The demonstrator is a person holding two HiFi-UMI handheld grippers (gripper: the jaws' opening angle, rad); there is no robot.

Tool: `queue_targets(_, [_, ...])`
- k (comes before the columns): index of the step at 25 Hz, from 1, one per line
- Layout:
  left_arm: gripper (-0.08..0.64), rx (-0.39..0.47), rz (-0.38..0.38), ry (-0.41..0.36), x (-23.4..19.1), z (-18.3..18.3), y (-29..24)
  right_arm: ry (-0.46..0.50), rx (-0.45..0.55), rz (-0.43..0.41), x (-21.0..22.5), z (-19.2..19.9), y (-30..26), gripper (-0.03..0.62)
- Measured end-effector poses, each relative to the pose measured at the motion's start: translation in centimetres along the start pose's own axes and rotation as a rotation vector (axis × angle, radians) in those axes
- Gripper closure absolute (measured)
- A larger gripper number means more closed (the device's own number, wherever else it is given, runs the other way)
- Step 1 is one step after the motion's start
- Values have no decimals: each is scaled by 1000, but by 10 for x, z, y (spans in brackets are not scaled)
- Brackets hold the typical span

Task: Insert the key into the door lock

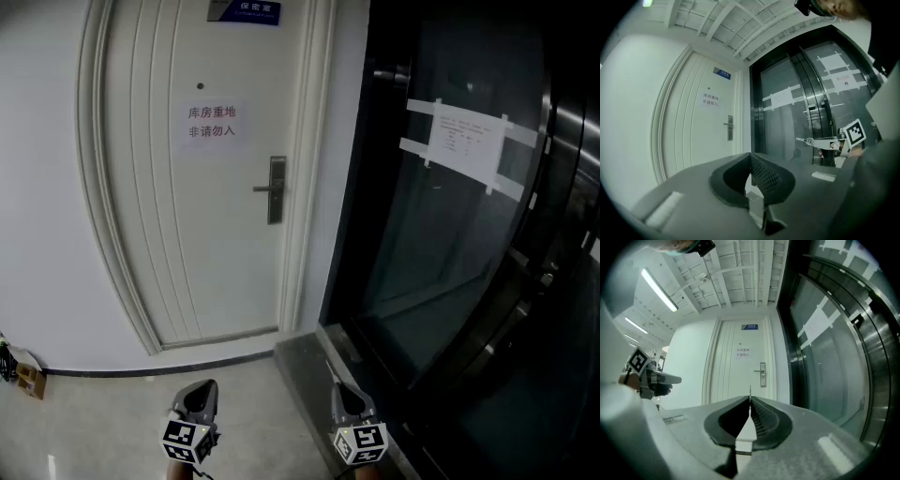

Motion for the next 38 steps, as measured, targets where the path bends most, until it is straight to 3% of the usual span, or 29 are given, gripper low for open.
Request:
queue_targets(22, [557,-7,-8,-3,-9,-1,-42,-9,10,-10,21,8,-43,581])
queue_targets(28, [557,-9,0,-4,-32,-2,-82,31,8,-1,28,14,-83,581])
queue_targets(38, [557,-33,50,0,-74,-23,-175,13,-8,13,41,14,-172,581])
Point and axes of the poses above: the fingertips, and each gripper's own axes: y backward along the fingers, x to its right, z out of its underside, the point moved 6 cm from there along y, backward along the fingers, and after that the axes turned 13 degrees about y, right-handed, at the moved point
